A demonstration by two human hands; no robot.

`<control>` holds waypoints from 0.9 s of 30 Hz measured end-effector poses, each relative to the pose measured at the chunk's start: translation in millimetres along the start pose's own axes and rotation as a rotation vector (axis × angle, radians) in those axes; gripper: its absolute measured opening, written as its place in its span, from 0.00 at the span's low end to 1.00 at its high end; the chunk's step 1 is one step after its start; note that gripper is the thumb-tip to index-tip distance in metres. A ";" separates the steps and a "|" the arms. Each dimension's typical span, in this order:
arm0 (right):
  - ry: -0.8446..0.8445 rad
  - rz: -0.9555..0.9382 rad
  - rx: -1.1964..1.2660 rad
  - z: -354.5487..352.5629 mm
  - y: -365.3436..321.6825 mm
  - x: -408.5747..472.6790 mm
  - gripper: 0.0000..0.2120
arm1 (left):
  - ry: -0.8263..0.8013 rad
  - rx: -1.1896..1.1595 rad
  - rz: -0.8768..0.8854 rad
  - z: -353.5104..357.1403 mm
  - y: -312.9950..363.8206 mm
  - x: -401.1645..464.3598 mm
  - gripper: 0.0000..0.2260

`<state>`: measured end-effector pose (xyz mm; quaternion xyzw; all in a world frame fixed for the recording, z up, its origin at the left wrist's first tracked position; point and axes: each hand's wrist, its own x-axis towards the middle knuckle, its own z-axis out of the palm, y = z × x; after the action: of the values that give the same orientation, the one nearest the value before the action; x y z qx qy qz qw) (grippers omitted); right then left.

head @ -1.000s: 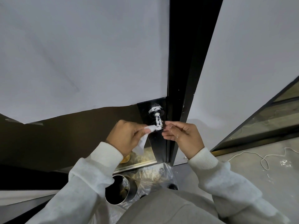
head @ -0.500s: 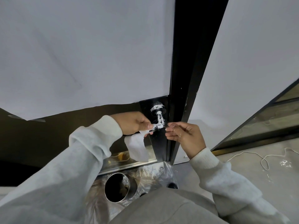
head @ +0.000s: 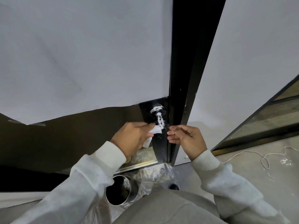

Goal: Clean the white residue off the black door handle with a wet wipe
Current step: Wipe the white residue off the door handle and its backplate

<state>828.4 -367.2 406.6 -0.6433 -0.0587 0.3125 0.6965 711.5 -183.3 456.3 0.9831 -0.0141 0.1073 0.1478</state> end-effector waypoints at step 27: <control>0.008 0.035 -0.110 -19.8 11.2 -1.3 0.08 | 0.201 0.017 -0.185 15.7 11.5 -1.2 0.18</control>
<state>832.9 -385.1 393.3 -0.6829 -0.0620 0.3184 0.6546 712.9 -199.0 444.7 0.9657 0.0925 0.1912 0.1495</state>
